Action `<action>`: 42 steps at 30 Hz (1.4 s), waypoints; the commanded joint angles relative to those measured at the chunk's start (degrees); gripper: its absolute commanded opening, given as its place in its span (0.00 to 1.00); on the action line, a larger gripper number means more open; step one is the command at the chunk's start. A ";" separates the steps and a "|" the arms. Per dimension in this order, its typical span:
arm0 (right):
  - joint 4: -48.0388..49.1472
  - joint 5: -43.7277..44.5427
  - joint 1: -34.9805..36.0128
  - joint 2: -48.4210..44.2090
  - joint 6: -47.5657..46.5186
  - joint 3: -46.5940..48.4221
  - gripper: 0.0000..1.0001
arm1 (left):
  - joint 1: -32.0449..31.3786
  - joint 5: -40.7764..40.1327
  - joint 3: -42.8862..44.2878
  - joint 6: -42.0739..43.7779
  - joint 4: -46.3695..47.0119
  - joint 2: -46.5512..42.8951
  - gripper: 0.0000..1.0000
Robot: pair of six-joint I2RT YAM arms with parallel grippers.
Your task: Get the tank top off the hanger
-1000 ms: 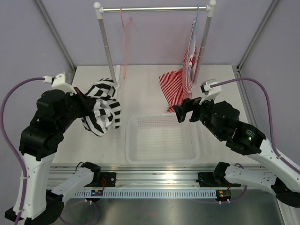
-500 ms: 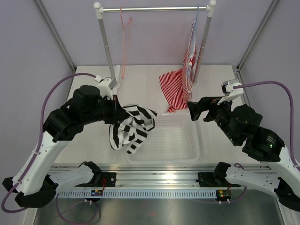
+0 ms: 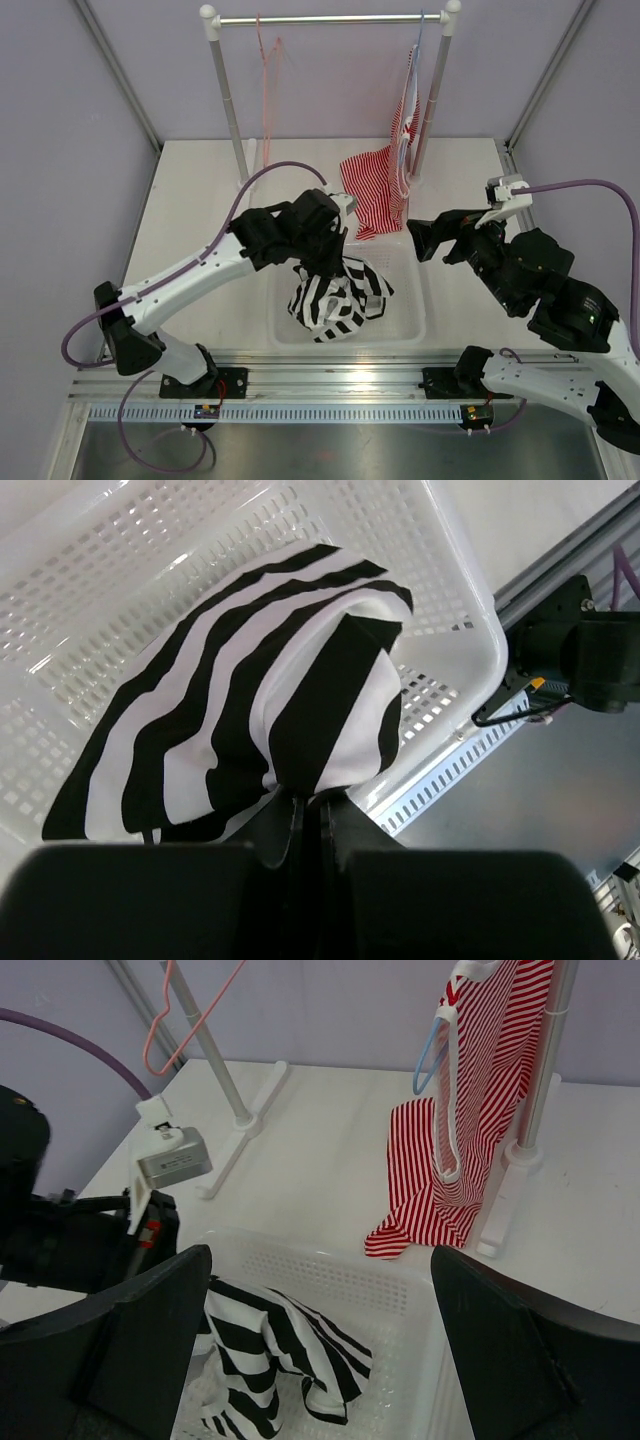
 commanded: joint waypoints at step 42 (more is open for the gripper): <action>-13.38 -0.39 -25.22 12.96 3.08 4.54 0.99 | 9.45 -47.77 -29.10 -11.75 7.50 -26.04 0.99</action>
